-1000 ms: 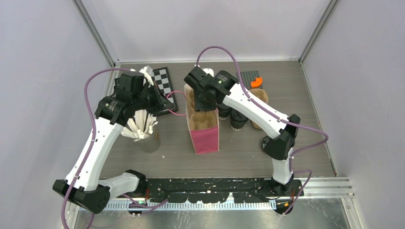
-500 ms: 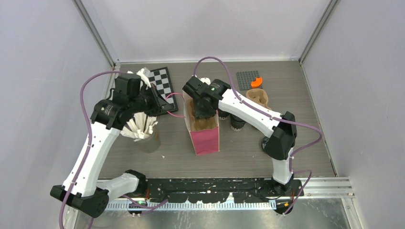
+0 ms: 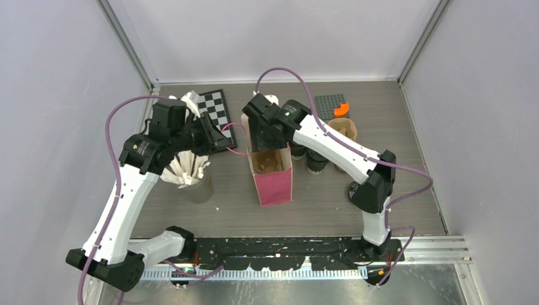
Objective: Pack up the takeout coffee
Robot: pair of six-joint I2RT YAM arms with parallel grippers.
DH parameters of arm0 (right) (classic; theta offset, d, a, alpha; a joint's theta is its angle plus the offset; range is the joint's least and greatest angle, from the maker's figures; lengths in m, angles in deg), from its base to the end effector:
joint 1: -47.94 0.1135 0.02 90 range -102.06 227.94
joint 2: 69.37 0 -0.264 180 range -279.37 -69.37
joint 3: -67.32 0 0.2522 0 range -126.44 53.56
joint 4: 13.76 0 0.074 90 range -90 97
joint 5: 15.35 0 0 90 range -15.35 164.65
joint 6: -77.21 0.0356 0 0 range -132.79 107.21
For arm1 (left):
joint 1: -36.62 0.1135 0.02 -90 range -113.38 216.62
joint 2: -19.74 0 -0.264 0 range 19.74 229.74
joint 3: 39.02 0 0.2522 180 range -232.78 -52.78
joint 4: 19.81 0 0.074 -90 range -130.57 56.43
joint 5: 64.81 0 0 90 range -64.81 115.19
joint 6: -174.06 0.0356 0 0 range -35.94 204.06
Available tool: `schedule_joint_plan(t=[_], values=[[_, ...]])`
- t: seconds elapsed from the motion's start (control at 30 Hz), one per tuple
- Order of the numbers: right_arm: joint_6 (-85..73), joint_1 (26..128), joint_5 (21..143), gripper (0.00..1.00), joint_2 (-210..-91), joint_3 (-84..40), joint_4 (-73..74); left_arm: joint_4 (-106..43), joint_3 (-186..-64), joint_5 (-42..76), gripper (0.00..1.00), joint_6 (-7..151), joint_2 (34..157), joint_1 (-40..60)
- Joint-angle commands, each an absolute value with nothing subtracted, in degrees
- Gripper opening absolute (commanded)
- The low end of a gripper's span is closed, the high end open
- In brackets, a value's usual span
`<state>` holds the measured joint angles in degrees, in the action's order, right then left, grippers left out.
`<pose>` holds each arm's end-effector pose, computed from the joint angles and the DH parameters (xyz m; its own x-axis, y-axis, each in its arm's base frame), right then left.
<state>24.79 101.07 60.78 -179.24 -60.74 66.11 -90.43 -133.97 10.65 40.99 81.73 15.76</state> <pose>0.2473 0.3155 0.3449 -0.8506 -0.1474 -0.5047 -0.2393 0.9632 0.1221 0.1776 -0.0773 0.4175 -0.7793 -0.4104 -0.4736 -0.0024 0.7576 -0.6527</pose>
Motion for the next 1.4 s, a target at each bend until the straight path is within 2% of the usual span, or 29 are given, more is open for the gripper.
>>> schedule_joint_plan(t=[0.0, 0.33, 0.57, 0.8, 0.9, 1.13, 1.37], values=[[24.3, 101.36, 61.17, 0.6, -174.82, -68.37, 70.87, -90.12, -135.65, 9.98, 0.35, 42.36, 81.34, 16.14], [24.0, 101.14, 69.85, 0.6, -170.25, -78.14, 71.22, -92.59, -139.18, 9.2, 0.57, 44.71, 81.92, 16.14], [21.44, 99.53, 69.61, 0.62, -166.95, -81.51, 68.5, -94.68, -143.63, 10.5, 0.69, 49.26, 86.08, 16.12], [19.15, 97.44, 64.87, 0.63, -164.45, -80.89, 69.41, -95.73, -153.39, 15.09, 0.71, 55.93, 93.76, 16.14], [17.64, 97.29, 61.82, 0.63, -161.88, -78.37, 69.38, -91.94, -153.43, 16.66, 0.7, 60.73, 95.96, 16.1], [14.88, 97.19, 60.5, 0.64, -154.63, -69.41, 69.17, -79.57, -150.44, 2.81, 0.71, 78.88, 100.93, 16.14], [14.36, 96.42, 59.75, 0.66, -148.15, -59.73, 69.15, -83.22, -155.57, -8.94, 0.69, 88.37, 111.6, 16.05]])
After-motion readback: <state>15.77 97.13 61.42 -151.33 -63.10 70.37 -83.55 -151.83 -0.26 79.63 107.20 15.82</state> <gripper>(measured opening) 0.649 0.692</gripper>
